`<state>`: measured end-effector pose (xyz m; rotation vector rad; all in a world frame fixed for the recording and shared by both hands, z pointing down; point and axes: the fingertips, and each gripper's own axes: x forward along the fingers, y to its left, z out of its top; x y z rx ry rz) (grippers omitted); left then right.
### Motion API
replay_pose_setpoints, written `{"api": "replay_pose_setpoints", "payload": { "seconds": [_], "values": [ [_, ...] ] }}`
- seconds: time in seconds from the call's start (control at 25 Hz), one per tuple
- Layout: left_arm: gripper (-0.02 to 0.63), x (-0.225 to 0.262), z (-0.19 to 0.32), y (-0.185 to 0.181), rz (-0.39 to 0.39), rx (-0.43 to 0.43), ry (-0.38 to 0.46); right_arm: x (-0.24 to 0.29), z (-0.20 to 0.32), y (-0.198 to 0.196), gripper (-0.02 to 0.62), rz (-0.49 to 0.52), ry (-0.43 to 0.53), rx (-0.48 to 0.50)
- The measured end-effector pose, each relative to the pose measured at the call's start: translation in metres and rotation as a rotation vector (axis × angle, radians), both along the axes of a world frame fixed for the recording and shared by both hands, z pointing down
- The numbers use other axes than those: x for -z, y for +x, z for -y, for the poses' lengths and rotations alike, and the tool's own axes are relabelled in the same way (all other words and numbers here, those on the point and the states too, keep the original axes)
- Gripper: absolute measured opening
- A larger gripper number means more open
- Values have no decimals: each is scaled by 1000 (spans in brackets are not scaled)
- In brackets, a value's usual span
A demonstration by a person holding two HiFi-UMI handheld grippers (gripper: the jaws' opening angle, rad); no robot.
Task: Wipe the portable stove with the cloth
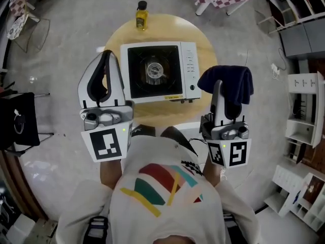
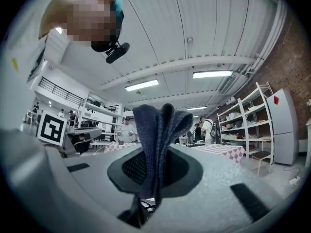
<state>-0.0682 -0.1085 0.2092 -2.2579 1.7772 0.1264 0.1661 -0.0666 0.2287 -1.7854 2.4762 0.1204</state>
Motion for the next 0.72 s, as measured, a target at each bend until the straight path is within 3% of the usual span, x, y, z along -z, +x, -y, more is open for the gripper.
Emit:
{"api": "replay_pose_setpoints", "payload": {
  "seconds": [0.32,0.44,0.6,0.72],
  "values": [
    [8,-31,45,10,1,-21,-51,-44,41,15,34,-26,-145,-102],
    [7,-30,53,10,10,0,-56,-51,56,18,34,-30,-161,-102],
    [6,-15,57,6,-43,54,-30,-55,66,20,33,-17,-188,-74],
    [6,-18,52,4,-9,75,-39,-67,79,25,32,-102,-242,-75]
  ]
}}
